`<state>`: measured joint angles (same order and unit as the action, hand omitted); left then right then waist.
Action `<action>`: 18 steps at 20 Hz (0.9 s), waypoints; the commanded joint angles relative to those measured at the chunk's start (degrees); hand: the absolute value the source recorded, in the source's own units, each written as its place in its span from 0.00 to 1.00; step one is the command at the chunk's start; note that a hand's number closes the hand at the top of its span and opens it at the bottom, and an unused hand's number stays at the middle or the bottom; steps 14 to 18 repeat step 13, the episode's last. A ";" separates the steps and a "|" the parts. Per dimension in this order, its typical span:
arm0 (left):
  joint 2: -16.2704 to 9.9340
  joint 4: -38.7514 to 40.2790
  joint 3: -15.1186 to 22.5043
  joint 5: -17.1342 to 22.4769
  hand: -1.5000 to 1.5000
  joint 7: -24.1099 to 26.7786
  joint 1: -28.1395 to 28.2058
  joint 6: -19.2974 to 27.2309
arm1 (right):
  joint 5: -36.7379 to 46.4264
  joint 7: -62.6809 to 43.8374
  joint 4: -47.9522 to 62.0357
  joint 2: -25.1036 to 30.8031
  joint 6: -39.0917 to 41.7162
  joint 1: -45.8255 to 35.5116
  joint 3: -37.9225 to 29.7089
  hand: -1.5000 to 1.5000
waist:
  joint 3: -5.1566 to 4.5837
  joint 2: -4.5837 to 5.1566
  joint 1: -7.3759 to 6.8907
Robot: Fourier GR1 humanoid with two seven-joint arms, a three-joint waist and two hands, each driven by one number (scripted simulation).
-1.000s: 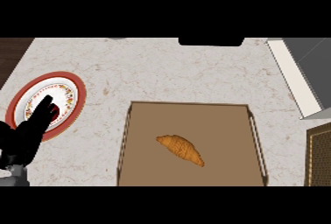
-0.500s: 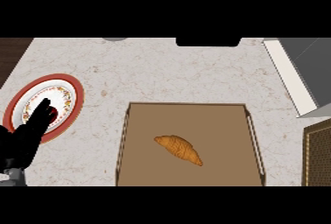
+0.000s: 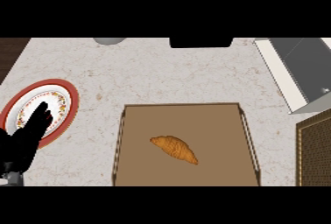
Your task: Pick the eggplant from the tray and place it in the tiered shelf
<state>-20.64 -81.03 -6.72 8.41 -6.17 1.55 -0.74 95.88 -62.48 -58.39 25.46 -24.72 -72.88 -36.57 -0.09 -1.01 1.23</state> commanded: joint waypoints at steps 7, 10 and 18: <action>-0.57 -0.19 -1.32 0.08 0.50 0.50 3.01 -0.05 | 11.38 -11.52 -25.22 -9.71 22.85 -2.96 3.72 0.00 | -0.20 -2.08 2.67; -0.01 0.76 -1.62 -0.20 0.50 1.70 4.32 0.42 | 13.85 -10.15 -32.57 -13.33 28.47 -3.54 5.06 0.00 | -0.24 -2.46 3.41; -0.52 0.51 -1.95 0.24 0.50 1.04 3.24 0.04 | 18.54 -10.18 -38.84 -16.95 35.31 -5.35 6.97 0.00 | -0.24 -2.28 3.30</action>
